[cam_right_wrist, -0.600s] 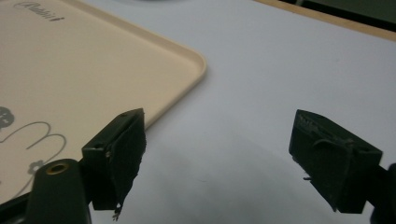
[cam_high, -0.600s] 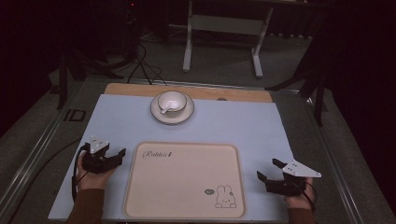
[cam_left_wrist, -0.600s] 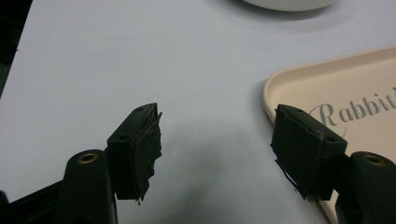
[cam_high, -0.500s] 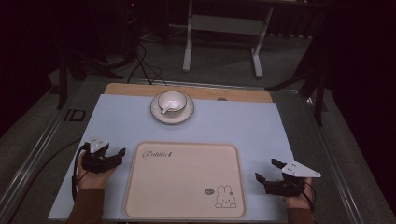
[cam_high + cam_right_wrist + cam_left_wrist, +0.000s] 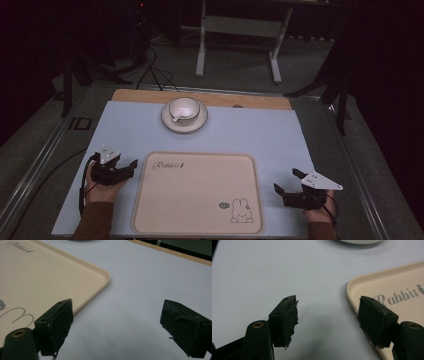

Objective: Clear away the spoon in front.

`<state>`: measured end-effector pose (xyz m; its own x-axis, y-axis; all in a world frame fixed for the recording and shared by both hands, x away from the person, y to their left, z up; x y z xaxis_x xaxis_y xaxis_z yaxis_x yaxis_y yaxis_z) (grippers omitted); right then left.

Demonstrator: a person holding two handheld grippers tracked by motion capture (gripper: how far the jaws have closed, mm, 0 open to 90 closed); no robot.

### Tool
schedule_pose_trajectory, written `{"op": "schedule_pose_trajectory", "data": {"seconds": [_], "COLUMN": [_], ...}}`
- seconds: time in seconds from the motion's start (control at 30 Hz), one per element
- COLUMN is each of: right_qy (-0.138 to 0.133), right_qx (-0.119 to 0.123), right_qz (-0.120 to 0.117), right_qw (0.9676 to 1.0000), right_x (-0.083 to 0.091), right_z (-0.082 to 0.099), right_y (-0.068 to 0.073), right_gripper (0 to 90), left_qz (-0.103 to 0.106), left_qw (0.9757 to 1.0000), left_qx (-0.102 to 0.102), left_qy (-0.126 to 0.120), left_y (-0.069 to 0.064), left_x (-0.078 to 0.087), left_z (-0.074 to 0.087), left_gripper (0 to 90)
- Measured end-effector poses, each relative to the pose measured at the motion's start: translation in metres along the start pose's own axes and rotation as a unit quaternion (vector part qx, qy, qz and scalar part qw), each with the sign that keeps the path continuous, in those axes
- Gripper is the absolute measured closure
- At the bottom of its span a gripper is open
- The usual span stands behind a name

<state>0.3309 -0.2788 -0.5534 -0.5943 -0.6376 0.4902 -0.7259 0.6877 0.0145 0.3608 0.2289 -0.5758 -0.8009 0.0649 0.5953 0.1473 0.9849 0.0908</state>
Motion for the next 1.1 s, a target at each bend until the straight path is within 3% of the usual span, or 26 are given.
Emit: {"op": "schedule_pose_trajectory", "data": {"seconds": [0.2,0.33,0.6,0.7,1.1], "right_qy": [-0.003,-0.007,-0.006,-0.002,-0.005], "right_qx": [0.004,0.005,0.009,0.01,0.01], "right_qz": [0.001,0.001,0.002,0.001,0.0], "right_qw": [1.0,1.0,0.9999,0.9999,0.9999], "right_x": [-0.001,0.0,0.001,-0.001,-0.001], "right_z": [-0.001,-0.003,-0.002,-0.001,-0.001], "right_y": [0.0,0.0,0.0,0.0,0.0], "right_gripper": [11.2,11.2,11.3,11.3,11.3], "left_qz": [0.004,0.006,0.019,0.03,0.032], "left_qw": [0.9999,0.9992,0.9982,0.9975,0.9959], "left_qx": [-0.007,-0.021,-0.02,-0.021,-0.057], "left_qy": [-0.012,-0.032,-0.053,-0.061,-0.063], "left_y": [-0.005,-0.01,-0.019,-0.026,-0.042], "left_x": [0.0,0.002,-0.001,-0.003,-0.015], "left_z": [-0.012,-0.028,-0.057,-0.074,-0.106], "left_gripper": [31.8,32.4,33.2,33.5,35.0]}}
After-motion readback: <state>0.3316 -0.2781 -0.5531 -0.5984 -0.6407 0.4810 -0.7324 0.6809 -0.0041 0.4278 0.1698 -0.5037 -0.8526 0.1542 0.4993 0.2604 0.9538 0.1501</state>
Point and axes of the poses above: each handheld gripper's, and its own axes: x roughly backward along the jaws, z roughly out of its underside, y roughly to its left, the point moved 10 cm from there along -x, roughly forward along the jaws, and after that the axes turned 10 degrees about -z, right-handed, at the moved point
